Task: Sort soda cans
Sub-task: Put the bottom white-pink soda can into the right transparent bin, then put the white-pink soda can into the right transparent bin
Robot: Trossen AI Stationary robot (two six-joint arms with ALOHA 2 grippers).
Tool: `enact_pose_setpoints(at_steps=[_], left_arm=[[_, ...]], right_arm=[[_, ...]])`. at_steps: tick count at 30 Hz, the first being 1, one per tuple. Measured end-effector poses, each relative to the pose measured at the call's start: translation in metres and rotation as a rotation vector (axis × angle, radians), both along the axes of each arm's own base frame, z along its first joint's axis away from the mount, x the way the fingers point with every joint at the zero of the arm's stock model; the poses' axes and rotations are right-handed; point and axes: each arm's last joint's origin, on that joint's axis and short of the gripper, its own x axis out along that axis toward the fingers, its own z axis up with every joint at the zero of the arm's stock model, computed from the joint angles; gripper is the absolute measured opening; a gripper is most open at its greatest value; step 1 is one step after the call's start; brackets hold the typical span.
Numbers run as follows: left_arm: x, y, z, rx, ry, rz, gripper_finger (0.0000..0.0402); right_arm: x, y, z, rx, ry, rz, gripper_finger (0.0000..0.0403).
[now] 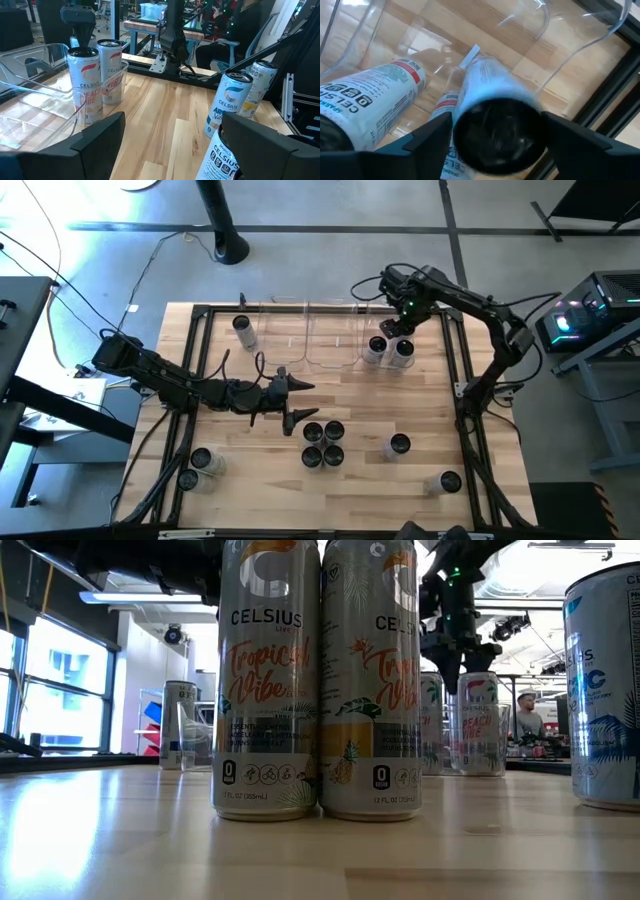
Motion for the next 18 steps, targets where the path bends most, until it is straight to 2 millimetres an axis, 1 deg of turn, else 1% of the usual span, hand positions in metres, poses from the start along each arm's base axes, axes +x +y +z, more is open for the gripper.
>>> enact_pose_setpoints(at_steps=[7, 10, 13, 15, 18], left_arm=[[0.000, 0.000, 0.000, 0.001, 0.004, 0.000, 0.0328], [0.000, 0.000, -0.001, 0.001, 0.005, 0.000, 0.0328], [0.000, 0.000, -0.001, 0.001, 0.005, 0.000, 0.0328], [0.000, 0.000, -0.001, 0.002, 0.008, 0.000, 0.0328], [0.000, 0.000, -0.001, 0.003, 0.014, 0.000, 0.0328]], right_arm=[[0.000, 0.000, 0.001, -0.002, -0.002, 0.022, 0.0304], [-0.001, 0.000, 0.009, -0.006, 0.006, 0.037, 0.0305], [0.000, 0.002, 0.026, -0.061, 0.034, 0.055, 0.0305], [0.000, 0.007, 0.042, -0.134, 0.057, 0.072, 0.0306], [-0.001, 0.028, 0.071, -0.258, 0.056, 0.123, 0.0306]])
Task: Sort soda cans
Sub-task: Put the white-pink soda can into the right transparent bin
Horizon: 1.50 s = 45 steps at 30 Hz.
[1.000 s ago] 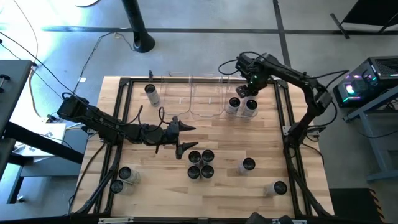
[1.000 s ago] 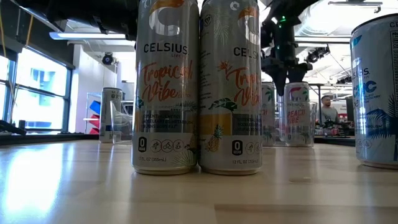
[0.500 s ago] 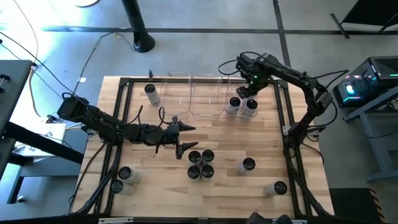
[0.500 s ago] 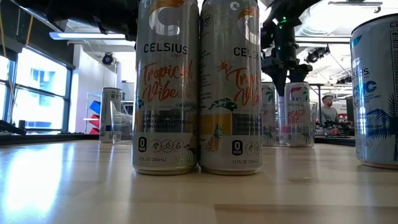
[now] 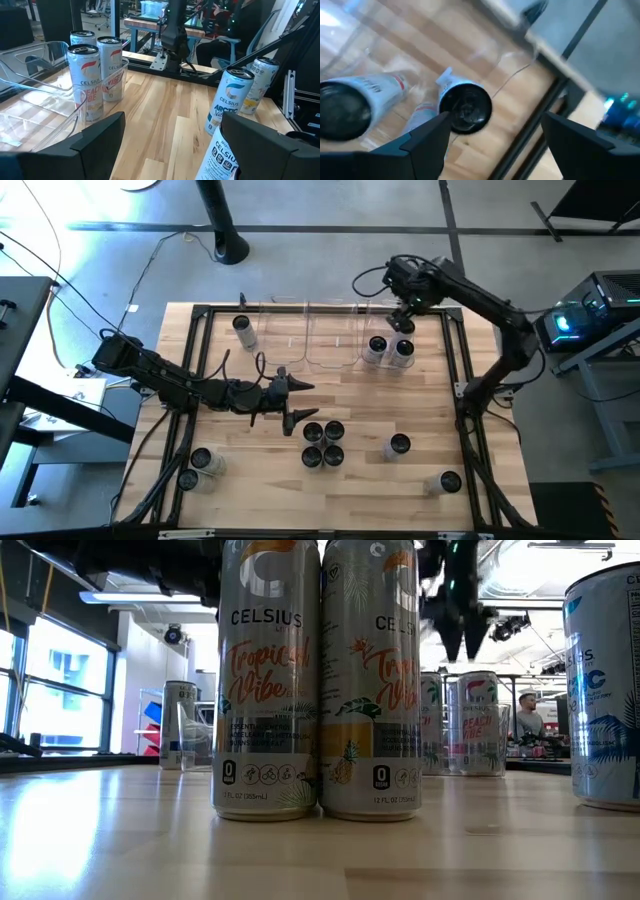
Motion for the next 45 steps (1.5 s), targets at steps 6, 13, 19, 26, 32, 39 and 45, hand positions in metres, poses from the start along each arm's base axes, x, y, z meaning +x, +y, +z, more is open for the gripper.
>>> enact_pose_setpoints(at_steps=[6, 13, 19, 26, 32, 39, 45], left_arm=[[-0.001, -0.003, -0.001, -0.002, 0.014, -0.009, 0.0328], [-0.001, -0.002, -0.002, -0.026, 0.019, 0.006, 0.0328], [-0.001, 0.002, -0.006, -0.018, 0.054, 0.016, 0.0328], [0.002, -0.001, 0.005, 0.096, -0.041, -0.169, 0.0328], [-0.001, -0.023, 0.020, 0.212, -0.162, -0.298, 0.0328], [0.002, -0.048, 0.043, 0.409, -0.166, -0.282, 0.0328], [0.018, -0.016, 0.051, 0.532, -0.085, -0.204, 0.0328]], right_arm=[[-0.017, 0.085, 0.045, -0.157, -0.142, 0.190, 0.0307], [-0.043, 0.197, 0.044, -0.269, -0.501, 0.385, 0.0307], [-0.033, 0.278, -0.015, -0.489, -0.841, 0.524, 0.0307], [0.001, 0.309, -0.092, -0.641, -1.025, 0.618, 0.0307], [0.022, 0.310, -0.114, -0.607, -1.189, 0.754, 0.0307], [0.041, 0.309, -0.103, -0.666, -1.255, 0.806, 0.0307], [0.048, 0.286, -0.094, -0.817, -1.120, 0.690, 0.0307]])
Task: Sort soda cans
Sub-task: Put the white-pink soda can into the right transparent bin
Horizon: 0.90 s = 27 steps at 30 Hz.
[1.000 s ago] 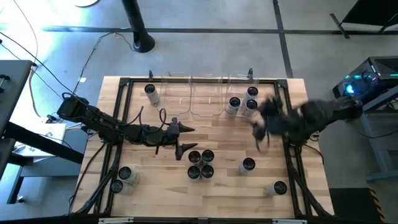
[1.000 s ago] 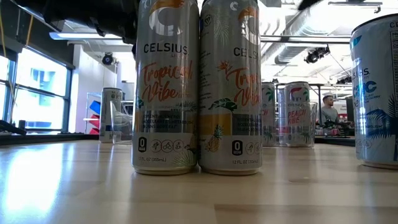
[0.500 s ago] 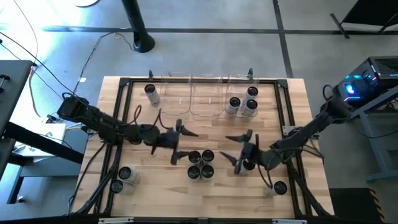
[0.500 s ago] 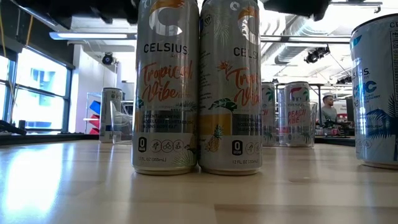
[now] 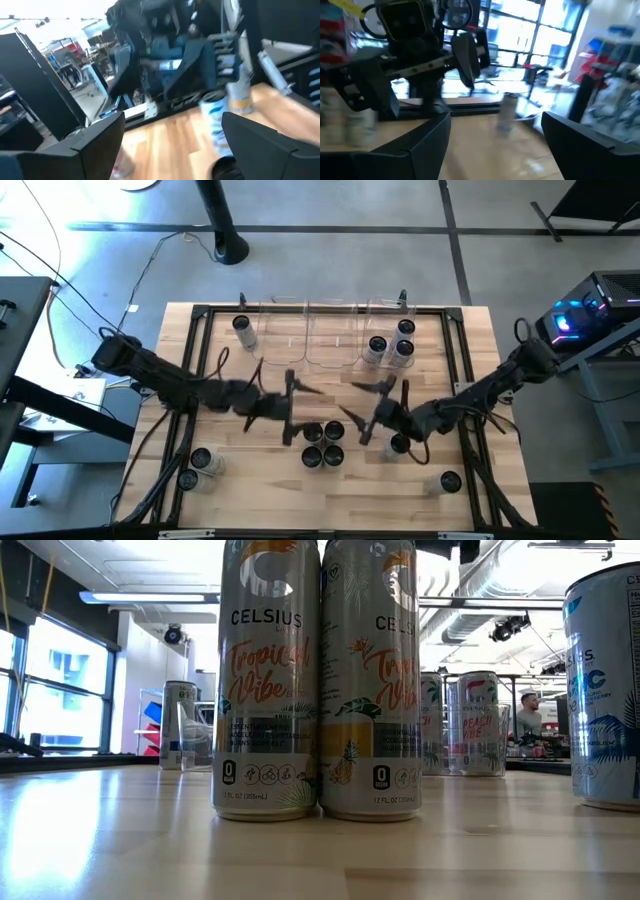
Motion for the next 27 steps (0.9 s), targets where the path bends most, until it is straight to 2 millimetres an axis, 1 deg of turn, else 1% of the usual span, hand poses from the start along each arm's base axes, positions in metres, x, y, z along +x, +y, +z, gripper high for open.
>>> enact_pose_setpoints(at_steps=[2, 4, 6, 8, 12, 16, 19, 21, 24, 27], left_arm=[[0.005, 0.017, -0.001, -0.005, 0.026, -0.017, 0.0328], [0.008, 0.035, -0.003, -0.033, 0.061, -0.041, 0.0328], [0.009, 0.050, -0.006, -0.057, 0.091, -0.057, 0.0328], [0.010, 0.063, -0.007, -0.081, 0.102, -0.062, 0.0328], [0.010, 0.079, -0.003, -0.154, 0.069, -0.126, 0.0328], [0.009, 0.087, 0.006, -0.210, -0.002, -0.224, 0.0328], [0.009, 0.090, 0.006, -0.214, -0.006, -0.236, 0.0328], [0.009, 0.091, 0.006, -0.215, 0.000, -0.230, 0.0328], [0.009, 0.085, 0.004, -0.220, 0.020, -0.214, 0.0328], [0.010, 0.072, 0.001, -0.203, 0.039, -0.092, 0.0328]], right_arm=[[-0.002, -0.007, 0.004, -0.086, 0.052, -0.001, 0.0307], [-0.004, -0.012, 0.006, -0.185, 0.128, 0.071, 0.0307], [-0.007, -0.018, 0.008, -0.241, 0.188, 0.165, 0.0307], [-0.011, -0.028, 0.012, -0.228, 0.213, 0.248, 0.0307], [-0.015, -0.061, 0.020, -0.119, 0.229, 0.424, 0.0307], [-0.012, -0.094, 0.021, -0.010, 0.204, 0.660, 0.0307], [-0.008, -0.111, 0.017, 0.038, 0.196, 0.731, 0.0307], [-0.004, -0.117, 0.015, 0.045, 0.190, 0.739, 0.0307], [0.001, -0.119, 0.010, 0.046, 0.195, 0.738, 0.0307], [0.005, -0.117, 0.005, 0.047, 0.199, 0.750, 0.0307]])
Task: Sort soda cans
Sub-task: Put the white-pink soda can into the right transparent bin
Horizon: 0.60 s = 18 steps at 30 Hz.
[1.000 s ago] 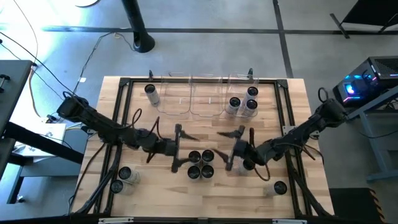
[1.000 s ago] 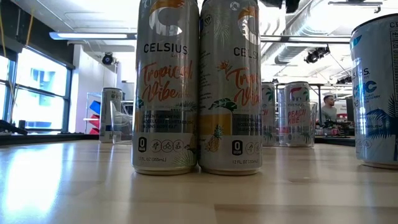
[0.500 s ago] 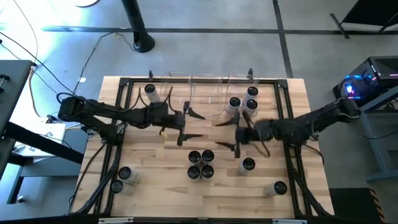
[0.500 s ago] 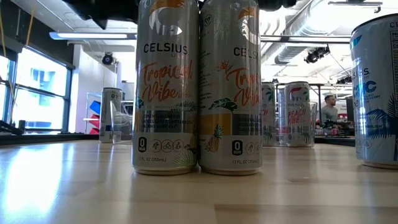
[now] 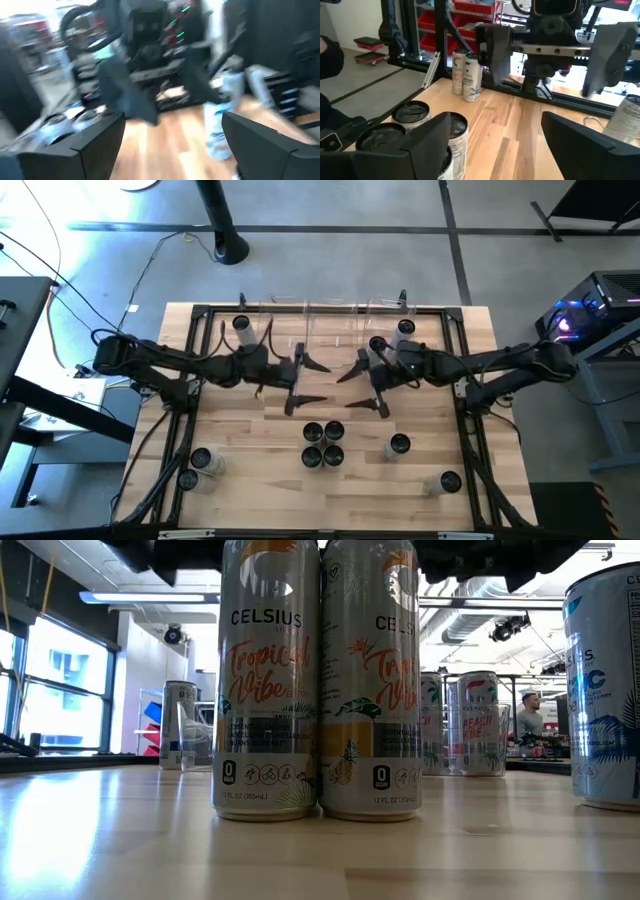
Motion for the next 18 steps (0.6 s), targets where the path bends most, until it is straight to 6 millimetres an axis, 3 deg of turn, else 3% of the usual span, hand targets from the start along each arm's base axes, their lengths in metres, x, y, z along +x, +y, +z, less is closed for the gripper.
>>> enact_pose_setpoints(at_steps=[5, 11, 14, 18], left_arm=[[-0.005, -0.039, 0.000, 0.119, 0.160, 0.092, 0.0328], [-0.036, -0.088, 0.001, 0.234, 0.426, 0.250, 0.0328], [-0.058, -0.093, -0.004, 0.122, 0.547, 0.321, 0.0328], [-0.079, -0.089, -0.030, -0.009, 0.594, 0.385, 0.0328]], right_arm=[[0.001, 0.010, -0.001, 0.046, 0.018, -0.001, 0.0307], [-0.006, 0.031, 0.004, 0.109, 0.053, 0.056, 0.0307], [-0.014, 0.040, 0.004, 0.082, 0.096, 0.057, 0.0307], [-0.018, 0.043, 0.003, 0.085, 0.142, -0.083, 0.0307]])
